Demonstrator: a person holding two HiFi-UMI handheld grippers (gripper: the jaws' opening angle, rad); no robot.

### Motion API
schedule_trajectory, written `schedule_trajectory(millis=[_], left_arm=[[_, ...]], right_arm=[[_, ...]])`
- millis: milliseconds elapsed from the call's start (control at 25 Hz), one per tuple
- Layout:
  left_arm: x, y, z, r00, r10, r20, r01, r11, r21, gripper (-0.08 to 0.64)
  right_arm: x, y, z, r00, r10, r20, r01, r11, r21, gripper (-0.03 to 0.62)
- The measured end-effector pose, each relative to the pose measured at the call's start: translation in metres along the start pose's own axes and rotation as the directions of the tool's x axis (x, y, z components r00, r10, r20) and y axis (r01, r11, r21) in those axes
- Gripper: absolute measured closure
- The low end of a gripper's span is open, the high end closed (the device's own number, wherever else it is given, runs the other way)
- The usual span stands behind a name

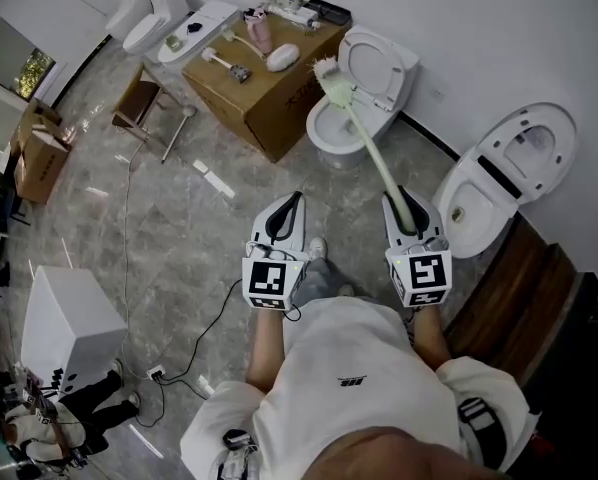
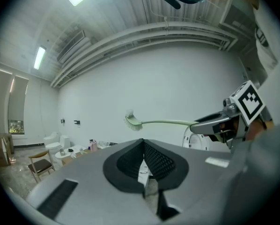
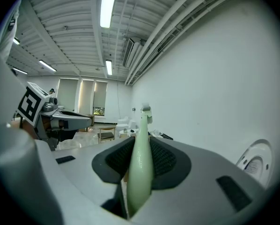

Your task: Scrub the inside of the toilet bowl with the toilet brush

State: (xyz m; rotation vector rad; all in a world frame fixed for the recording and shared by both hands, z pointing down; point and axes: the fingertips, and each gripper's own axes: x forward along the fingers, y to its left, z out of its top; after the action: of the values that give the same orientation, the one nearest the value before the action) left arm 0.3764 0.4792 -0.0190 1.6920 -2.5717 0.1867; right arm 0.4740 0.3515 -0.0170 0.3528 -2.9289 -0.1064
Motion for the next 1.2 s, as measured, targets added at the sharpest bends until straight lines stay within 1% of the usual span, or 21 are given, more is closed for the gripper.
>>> schedule_trajectory(millis=[240,480,960,1200], left_arm=[[0.028,0.034,-0.004,1.000,-0.002,0.002,0.002,1.000,-0.007,0.551],[0.062,0.076,-0.003,1.000,-0.024,0.002,0.024,1.000,-0.009,0.551],[0.131,0.160,-0.004,0.995,-0.104,0.003,0.104,0.994,-0.014,0.551],[0.152,0.188,-0.009,0.990,-0.141,0.004,0.141,0.990,-0.011,0.551]], right_arm=[[0.042,-0.001,0.001,1.000,-0.005,-0.014,0.005,1.000,-0.002,0.501],[0.094,-0.004,0.010,0.999,-0.029,-0.028,0.029,1.000,0.001,0.500],[0.195,0.002,0.026,0.995,-0.085,-0.059,0.085,0.996,-0.004,0.500],[0.225,0.004,0.028,0.990,-0.127,-0.065,0.127,0.992,-0.008,0.500]])
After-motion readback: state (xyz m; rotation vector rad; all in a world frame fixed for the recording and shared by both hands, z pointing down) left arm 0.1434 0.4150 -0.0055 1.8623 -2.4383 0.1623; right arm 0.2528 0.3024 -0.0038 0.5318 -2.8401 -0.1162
